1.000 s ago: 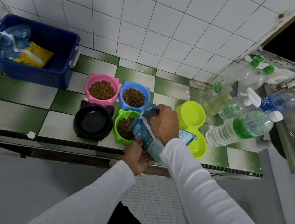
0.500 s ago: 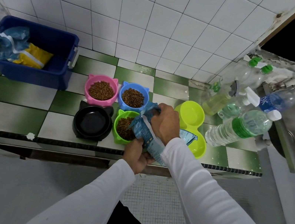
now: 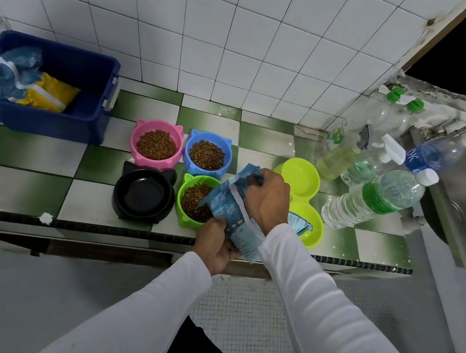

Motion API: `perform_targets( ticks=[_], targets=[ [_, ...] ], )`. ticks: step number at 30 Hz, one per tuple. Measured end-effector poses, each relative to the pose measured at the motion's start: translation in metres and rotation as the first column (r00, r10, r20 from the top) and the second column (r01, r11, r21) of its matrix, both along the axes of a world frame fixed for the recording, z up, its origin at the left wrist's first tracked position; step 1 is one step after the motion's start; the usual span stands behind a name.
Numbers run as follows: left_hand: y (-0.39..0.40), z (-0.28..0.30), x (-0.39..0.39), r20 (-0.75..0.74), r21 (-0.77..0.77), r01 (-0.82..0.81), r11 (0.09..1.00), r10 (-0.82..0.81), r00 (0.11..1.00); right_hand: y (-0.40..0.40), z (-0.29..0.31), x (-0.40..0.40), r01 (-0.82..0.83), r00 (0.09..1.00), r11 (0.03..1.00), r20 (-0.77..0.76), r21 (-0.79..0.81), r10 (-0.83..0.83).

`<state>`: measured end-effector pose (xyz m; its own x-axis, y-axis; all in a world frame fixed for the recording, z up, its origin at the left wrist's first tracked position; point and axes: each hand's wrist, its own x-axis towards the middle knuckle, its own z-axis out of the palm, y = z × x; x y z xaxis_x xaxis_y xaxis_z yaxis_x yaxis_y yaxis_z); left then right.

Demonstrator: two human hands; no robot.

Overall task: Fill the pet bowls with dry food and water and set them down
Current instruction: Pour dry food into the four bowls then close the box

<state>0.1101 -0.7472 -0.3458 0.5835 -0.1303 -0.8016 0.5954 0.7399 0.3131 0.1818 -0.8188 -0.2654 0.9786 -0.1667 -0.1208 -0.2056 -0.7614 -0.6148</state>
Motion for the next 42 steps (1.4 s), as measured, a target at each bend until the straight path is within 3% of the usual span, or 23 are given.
perform_targets(
  ticks=[12,24,42],
  targets=[
    [0.002,0.007,-0.008,0.129,0.239,-0.033,0.97,0.002,0.992,-0.022,-0.01,-0.01,0.169,0.981,0.943,0.046,0.287,-0.19],
    [0.016,0.016,-0.016,0.175,0.262,-0.088,0.961,0.042,0.984,-0.016,-0.013,-0.014,0.182,0.972,0.853,0.042,0.489,-0.232],
    [0.063,0.024,-0.029,0.225,0.269,-0.23,0.935,0.171,0.959,0.042,0.001,-0.016,0.029,0.992,0.88,0.093,0.475,-0.082]
  ],
)
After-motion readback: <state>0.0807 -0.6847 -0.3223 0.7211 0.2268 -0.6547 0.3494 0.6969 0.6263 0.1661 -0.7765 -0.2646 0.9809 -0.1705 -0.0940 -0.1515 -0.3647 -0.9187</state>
